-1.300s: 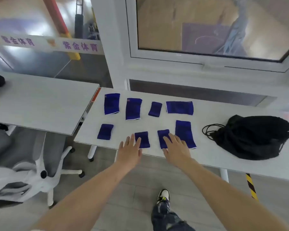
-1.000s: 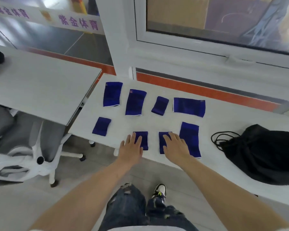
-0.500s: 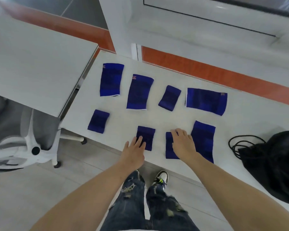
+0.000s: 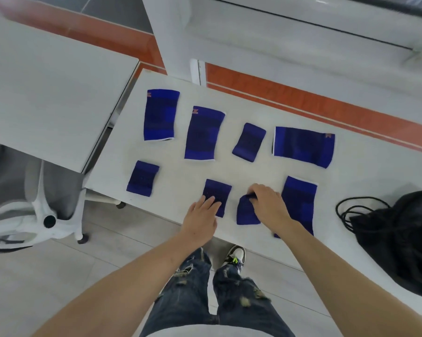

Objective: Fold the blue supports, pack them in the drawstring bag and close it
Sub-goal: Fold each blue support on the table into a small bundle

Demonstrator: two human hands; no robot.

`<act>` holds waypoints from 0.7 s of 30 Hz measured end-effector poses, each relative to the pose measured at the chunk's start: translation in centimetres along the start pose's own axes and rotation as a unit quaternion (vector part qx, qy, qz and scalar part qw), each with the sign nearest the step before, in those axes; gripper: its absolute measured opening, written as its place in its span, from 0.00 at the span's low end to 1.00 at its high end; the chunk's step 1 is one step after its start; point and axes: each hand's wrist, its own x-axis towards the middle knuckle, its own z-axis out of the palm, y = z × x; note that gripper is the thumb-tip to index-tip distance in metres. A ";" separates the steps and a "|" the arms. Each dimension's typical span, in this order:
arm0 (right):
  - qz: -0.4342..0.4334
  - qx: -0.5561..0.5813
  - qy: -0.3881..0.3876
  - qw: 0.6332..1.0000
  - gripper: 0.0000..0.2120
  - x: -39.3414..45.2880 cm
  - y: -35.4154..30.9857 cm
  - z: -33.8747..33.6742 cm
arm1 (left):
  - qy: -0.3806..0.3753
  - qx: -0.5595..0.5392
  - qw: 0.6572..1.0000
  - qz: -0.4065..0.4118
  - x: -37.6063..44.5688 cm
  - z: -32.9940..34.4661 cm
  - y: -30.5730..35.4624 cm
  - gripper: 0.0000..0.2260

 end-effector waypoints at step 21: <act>0.009 0.163 0.032 0.986 0.04 4.4 -6.4 2.9 | 0.135 -0.430 0.851 -0.270 -0.9 1.2 -0.5 0.15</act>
